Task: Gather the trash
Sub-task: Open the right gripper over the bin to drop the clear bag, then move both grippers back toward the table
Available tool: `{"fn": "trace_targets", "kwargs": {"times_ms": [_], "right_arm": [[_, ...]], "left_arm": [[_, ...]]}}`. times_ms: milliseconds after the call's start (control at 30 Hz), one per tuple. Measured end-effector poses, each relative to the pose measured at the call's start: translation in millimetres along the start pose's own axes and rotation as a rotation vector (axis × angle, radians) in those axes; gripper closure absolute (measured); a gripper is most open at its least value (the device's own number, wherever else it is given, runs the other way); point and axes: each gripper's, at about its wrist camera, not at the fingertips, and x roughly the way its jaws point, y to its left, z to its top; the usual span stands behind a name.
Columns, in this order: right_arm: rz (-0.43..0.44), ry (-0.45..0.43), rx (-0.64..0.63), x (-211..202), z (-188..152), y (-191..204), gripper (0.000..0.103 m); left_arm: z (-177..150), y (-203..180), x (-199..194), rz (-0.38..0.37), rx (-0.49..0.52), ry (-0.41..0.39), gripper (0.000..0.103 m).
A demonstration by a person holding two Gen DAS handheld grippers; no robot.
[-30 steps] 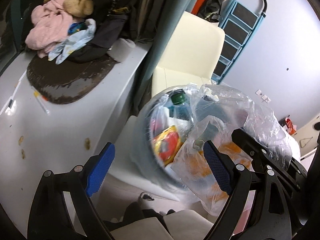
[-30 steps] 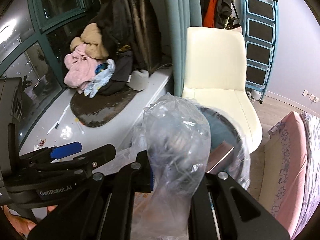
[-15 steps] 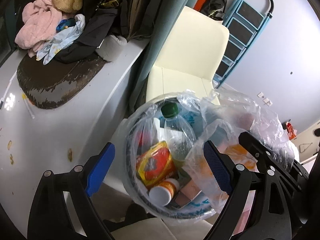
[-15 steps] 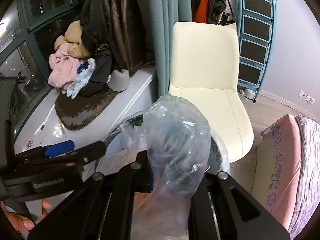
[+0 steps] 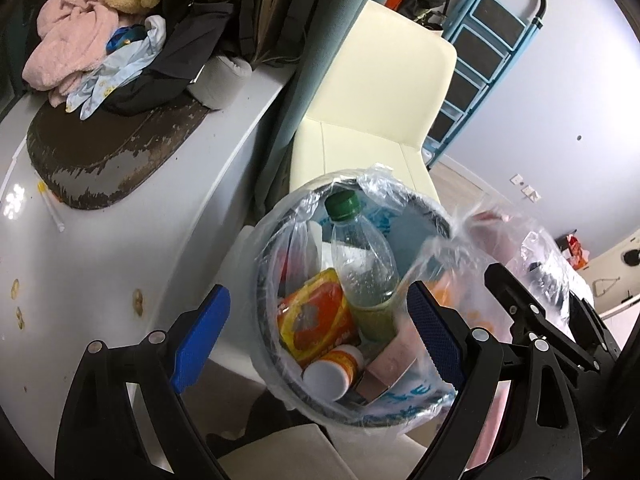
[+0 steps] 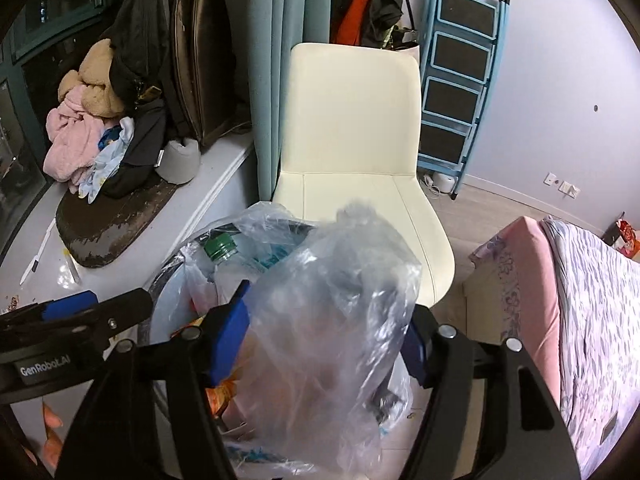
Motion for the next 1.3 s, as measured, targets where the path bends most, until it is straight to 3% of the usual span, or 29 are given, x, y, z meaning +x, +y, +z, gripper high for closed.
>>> {"fn": "trace_targets", "kwargs": {"times_ms": [533,767,967,1300], "right_arm": [[0.008,-0.188,0.071,-66,-18,31,0.040],[0.012,-0.174,0.074,-74,-28,49,0.040],[0.079,-0.125,0.053,-71,-34,74,0.040],[0.164,-0.122,-0.026,-77,-40,127,0.040]], "left_arm": [[-26,39,-46,0.001,0.008,-0.026,0.016],[-37,61,-60,0.000,-0.010,-0.025,0.016],[-47,77,-71,0.005,-0.009,-0.029,0.016],[-57,125,-100,0.049,-0.093,-0.065,0.016]]}}
